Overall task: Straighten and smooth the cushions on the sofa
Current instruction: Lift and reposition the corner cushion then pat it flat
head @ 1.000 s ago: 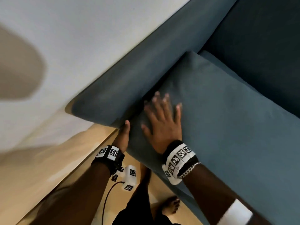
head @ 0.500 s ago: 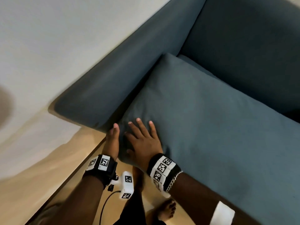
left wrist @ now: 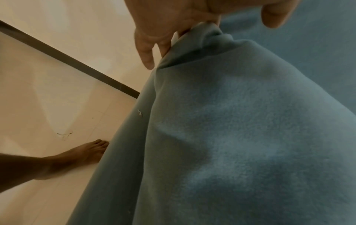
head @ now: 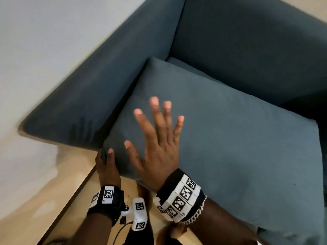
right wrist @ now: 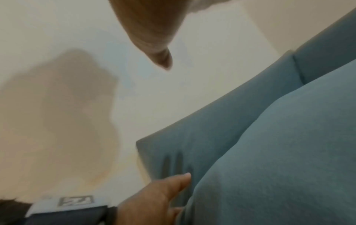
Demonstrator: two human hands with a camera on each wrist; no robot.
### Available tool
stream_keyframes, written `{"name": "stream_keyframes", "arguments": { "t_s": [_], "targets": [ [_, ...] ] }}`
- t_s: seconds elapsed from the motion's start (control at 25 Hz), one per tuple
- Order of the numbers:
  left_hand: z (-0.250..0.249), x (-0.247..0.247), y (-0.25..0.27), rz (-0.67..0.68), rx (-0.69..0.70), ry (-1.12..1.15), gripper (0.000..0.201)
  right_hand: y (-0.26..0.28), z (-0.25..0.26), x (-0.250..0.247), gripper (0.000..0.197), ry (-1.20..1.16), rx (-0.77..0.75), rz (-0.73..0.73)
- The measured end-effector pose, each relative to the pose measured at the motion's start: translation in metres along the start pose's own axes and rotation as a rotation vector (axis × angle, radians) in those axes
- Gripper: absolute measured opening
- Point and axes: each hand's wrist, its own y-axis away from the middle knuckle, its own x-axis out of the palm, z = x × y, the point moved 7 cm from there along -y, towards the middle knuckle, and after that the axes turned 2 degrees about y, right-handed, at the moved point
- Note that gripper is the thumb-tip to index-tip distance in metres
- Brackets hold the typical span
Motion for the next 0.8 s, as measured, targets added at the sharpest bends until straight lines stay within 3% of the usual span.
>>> {"name": "stream_keyframes", "arguments": {
  "t_s": [0.04, 0.08, 0.16, 0.2, 0.24, 0.28, 0.4, 0.44, 0.48, 0.52, 0.6, 0.64, 0.68, 0.8],
  "targets": [
    [0.0, 0.001, 0.003, -0.013, 0.0, 0.005, 0.093, 0.004, -0.01, -0.007, 0.065, 0.025, -0.005, -0.071],
    [0.0, 0.003, 0.004, -0.028, 0.013, 0.006, 0.09, 0.01, -0.03, 0.007, 0.068, 0.164, -0.01, 0.07],
    [-0.003, 0.011, 0.013, -0.061, -0.028, -0.074, 0.086, 0.039, -0.077, 0.054, 0.079, 0.423, -0.004, 0.633],
    [-0.006, 0.015, 0.017, -0.062, -0.032, -0.109, 0.088, 0.046, -0.089, 0.062, 0.082, 0.446, -0.001, 0.781],
    [-0.01, 0.02, 0.02, -0.053, -0.021, -0.145, 0.09, 0.036, -0.087, 0.057, 0.082, 0.404, -0.009, 0.778],
    [-0.009, 0.021, 0.019, -0.06, -0.02, -0.174, 0.093, 0.015, -0.074, 0.04, 0.079, 0.287, -0.02, 0.624],
    [-0.012, 0.031, 0.028, -0.078, -0.017, -0.318, 0.104, -0.042, -0.055, -0.059, 0.068, -0.061, 0.127, -0.047],
    [-0.012, 0.035, 0.031, -0.081, -0.016, -0.421, 0.108, -0.04, -0.073, -0.073, 0.068, -0.095, 0.186, -0.185],
    [-0.012, 0.042, 0.033, -0.082, -0.012, -0.522, 0.113, -0.034, -0.093, -0.07, 0.068, -0.022, 0.224, -0.185],
    [-0.012, 0.046, 0.034, -0.072, 0.006, -0.605, 0.117, -0.023, -0.114, -0.047, 0.07, 0.149, 0.244, 0.01],
    [-0.019, 0.06, 0.042, -0.008, 0.142, -0.764, 0.111, 0.024, -0.152, 0.01, 0.074, 0.348, 0.262, 0.56],
    [-0.025, 0.073, 0.045, 0.049, 0.264, -0.862, 0.102, 0.034, -0.16, 0.018, 0.074, 0.36, 0.259, 0.649],
    [-0.026, 0.087, 0.047, 0.109, 0.375, -0.956, 0.091, 0.03, -0.161, 0.012, 0.073, 0.307, 0.275, 0.599],
    [-0.033, 0.12, 0.055, 0.203, 0.493, -1.121, 0.073, -0.008, -0.145, -0.069, 0.066, 0.091, 0.342, 0.036]
  ]
}}
